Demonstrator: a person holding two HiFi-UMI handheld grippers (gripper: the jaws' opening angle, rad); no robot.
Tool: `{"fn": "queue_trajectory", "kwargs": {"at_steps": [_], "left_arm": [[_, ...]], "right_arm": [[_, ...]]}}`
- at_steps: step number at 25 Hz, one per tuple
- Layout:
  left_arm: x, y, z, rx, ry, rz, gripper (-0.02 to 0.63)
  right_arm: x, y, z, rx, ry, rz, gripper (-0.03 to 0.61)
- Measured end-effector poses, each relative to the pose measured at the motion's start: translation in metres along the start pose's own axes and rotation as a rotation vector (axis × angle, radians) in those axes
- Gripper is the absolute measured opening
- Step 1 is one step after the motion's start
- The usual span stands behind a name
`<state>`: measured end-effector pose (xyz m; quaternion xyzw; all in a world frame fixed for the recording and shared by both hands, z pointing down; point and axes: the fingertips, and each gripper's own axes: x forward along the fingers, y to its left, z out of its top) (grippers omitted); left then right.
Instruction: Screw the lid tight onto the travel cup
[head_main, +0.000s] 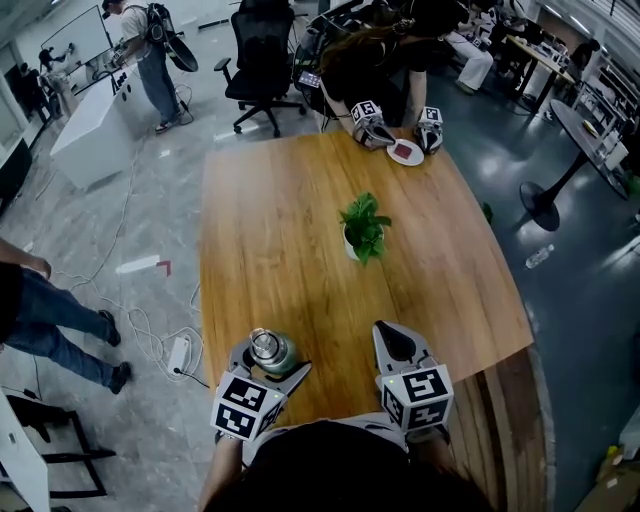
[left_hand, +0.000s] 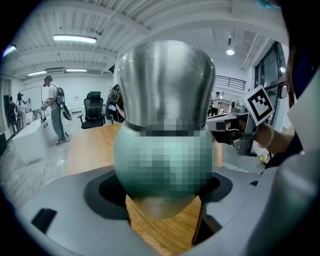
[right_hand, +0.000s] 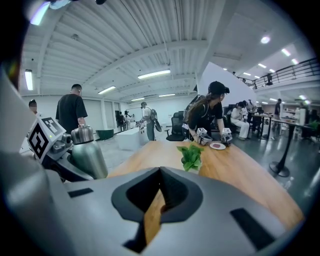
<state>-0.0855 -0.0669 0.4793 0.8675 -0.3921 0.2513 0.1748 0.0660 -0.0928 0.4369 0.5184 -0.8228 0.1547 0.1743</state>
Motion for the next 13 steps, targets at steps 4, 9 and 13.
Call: {"fn": "queue_trajectory", "kwargs": {"at_steps": [4,9,13], "left_arm": [[0.000,-0.003,-0.003,0.005,0.008,-0.010,0.387],[-0.002,-0.008,-0.005,0.015,0.015,-0.021,0.387],[-0.006,-0.013,-0.010,0.018,0.016,-0.026,0.387]], "right_arm": [[-0.002,0.001,0.002,-0.021,-0.010,-0.012,0.020],[-0.009,0.007,0.005,-0.040,-0.031,0.003,0.020],[-0.018,0.018,0.014,-0.031,-0.096,0.053,0.020]]}}
